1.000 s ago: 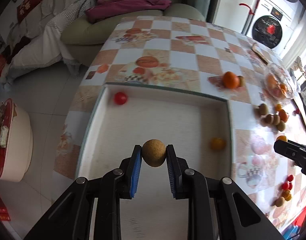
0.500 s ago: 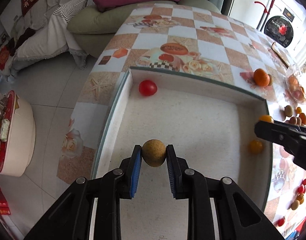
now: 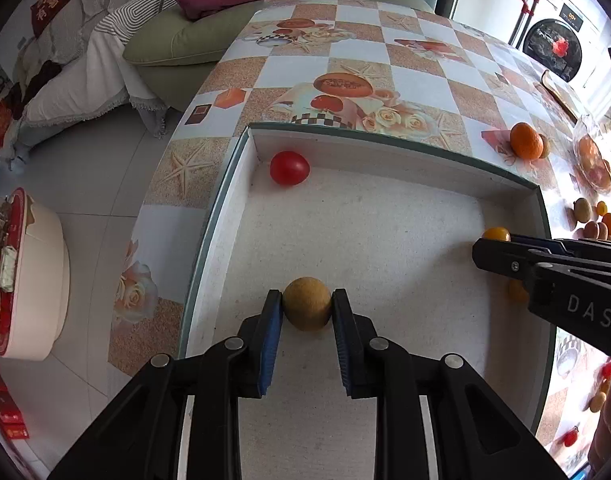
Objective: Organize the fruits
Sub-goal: 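Carry brown fruit and yellow tomato over the white tray with both tools, then open left tool to drop brown fruit while right tool drops yellow tomato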
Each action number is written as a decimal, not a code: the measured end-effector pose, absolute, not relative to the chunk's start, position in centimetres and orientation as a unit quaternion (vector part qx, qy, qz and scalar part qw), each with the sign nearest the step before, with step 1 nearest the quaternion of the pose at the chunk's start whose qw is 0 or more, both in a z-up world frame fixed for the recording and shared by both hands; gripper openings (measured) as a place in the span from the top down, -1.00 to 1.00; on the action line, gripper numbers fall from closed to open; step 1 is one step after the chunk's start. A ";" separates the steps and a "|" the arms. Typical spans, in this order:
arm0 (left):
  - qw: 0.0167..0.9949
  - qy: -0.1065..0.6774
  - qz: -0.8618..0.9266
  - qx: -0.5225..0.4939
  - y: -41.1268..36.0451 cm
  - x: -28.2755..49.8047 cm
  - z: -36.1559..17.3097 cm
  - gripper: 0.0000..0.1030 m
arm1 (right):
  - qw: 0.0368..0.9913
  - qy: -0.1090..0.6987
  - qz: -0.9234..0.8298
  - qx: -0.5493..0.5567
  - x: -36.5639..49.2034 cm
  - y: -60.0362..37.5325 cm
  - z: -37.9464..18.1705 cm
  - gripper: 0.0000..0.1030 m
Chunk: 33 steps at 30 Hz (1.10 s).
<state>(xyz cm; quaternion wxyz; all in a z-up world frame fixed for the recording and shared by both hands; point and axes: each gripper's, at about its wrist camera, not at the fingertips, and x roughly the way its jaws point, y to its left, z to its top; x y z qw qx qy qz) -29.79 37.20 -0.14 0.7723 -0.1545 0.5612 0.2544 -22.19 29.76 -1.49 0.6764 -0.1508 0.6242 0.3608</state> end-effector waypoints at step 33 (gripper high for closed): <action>0.808 0.547 0.208 -0.073 29.7 -28.2 5.0 -0.73 | 0.739 0.600 0.306 -0.030 -19.5 18.8 4.5 -0.83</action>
